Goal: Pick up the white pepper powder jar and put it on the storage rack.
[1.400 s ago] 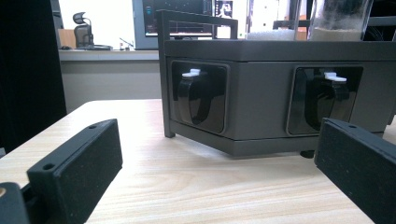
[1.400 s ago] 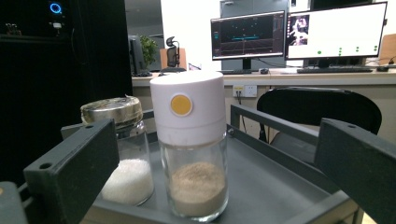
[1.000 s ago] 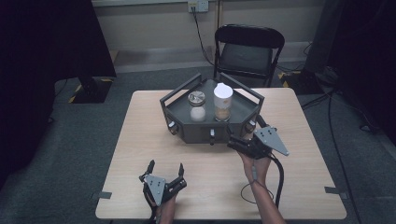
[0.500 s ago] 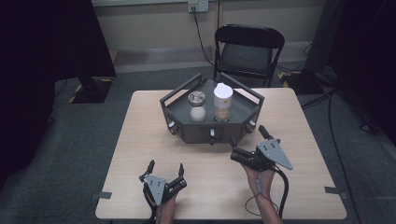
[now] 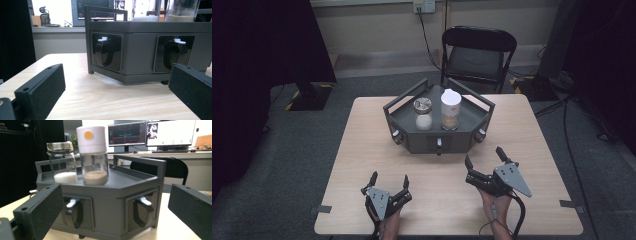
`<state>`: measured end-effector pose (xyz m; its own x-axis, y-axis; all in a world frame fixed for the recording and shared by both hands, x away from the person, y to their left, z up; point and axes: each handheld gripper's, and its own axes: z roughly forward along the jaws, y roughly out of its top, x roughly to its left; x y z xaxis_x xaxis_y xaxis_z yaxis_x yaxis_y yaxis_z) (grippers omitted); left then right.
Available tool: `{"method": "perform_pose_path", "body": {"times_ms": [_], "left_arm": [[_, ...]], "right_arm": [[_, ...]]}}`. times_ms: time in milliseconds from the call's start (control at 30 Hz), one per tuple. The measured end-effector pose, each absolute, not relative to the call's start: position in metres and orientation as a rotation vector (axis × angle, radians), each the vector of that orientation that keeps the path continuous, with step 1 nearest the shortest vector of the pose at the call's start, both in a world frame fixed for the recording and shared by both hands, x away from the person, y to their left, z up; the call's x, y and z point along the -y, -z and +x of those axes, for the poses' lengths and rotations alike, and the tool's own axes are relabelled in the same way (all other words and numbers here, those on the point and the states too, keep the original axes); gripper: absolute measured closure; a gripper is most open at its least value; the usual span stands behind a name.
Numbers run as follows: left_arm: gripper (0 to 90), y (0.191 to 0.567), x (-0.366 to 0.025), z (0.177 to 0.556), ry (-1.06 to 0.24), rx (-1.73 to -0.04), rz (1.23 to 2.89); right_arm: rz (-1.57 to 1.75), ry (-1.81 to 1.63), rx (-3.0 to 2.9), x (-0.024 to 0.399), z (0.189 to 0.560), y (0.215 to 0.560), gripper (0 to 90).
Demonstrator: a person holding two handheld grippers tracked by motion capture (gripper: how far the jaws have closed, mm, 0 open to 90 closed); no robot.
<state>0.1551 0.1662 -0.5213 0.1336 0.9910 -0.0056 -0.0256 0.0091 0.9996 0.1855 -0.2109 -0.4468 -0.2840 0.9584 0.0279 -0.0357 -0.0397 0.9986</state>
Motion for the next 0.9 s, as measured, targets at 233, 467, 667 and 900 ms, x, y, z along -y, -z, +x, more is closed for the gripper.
{"method": "perform_pose_path", "body": {"times_ms": [233,467,667,900], "left_arm": [[0.1,0.521,-0.166,0.155,-1.117,-1.095,1.245],[0.2,0.521,-0.166,0.155,-1.117,-1.095,1.245],[0.1,0.521,-0.166,0.155,-1.117,-1.095,1.244],[0.0,0.522,-0.165,0.154,-1.123,-1.099,1.240]], "right_arm": [[1.050,-1.450,-1.356,0.214,0.176,0.456,0.0],[1.044,-1.395,-1.349,0.210,0.167,0.464,0.0],[1.069,-1.377,-1.342,0.208,0.160,0.479,0.0],[1.071,-1.321,-1.369,0.202,0.156,0.492,0.0]]}}
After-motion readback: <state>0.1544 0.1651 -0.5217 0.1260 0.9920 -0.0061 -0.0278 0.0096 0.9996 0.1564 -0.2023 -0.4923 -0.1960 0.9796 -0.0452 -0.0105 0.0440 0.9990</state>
